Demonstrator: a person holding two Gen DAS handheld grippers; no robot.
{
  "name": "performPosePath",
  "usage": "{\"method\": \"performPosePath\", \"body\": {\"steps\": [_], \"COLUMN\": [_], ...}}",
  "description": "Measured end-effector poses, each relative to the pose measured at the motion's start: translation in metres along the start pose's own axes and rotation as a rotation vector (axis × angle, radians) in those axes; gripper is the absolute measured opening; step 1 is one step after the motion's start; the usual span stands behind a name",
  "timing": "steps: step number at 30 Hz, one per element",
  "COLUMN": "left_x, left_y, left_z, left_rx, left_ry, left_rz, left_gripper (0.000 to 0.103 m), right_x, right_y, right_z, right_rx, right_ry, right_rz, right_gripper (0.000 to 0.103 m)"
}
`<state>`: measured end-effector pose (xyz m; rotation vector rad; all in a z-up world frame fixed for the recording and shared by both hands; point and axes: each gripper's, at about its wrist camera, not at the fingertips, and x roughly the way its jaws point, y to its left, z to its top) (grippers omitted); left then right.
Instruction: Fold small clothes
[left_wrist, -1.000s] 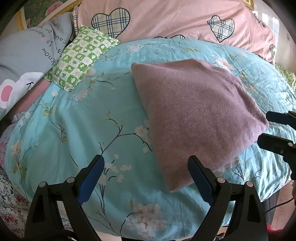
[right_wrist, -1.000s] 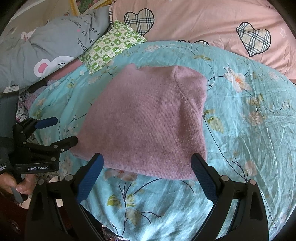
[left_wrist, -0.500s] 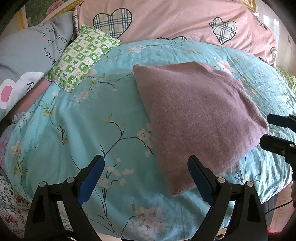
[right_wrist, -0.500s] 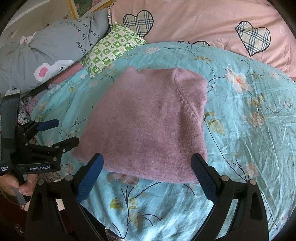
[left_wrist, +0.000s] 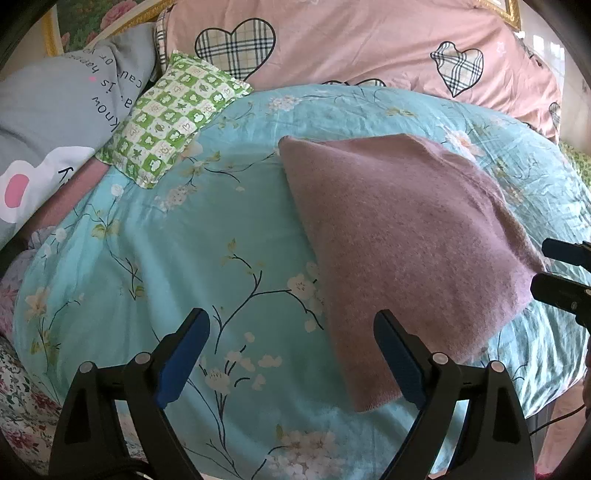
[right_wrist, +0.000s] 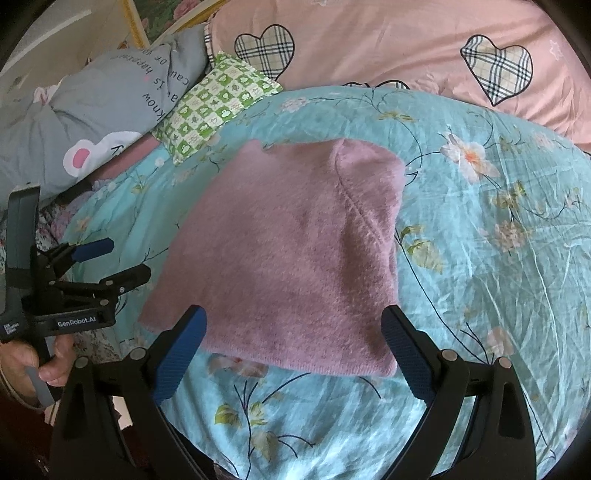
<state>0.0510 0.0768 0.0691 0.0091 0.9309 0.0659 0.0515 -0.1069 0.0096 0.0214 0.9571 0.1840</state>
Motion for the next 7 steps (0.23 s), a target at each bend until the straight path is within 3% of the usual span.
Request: {"method": "performPosePath", "body": {"steps": [7], "left_x": [0.0019], "left_y": [0.0061], "left_z": [0.0037], "left_rx": [-0.032], "left_ry": [0.005], "left_rz": [-0.019], "left_gripper": [0.091], "right_x": [0.0018], "right_y": [-0.0042], "right_z": [0.0041], "right_rx": [0.007], "right_ry": [-0.004], "right_rz": [-0.003], "right_gripper": [0.095]}}
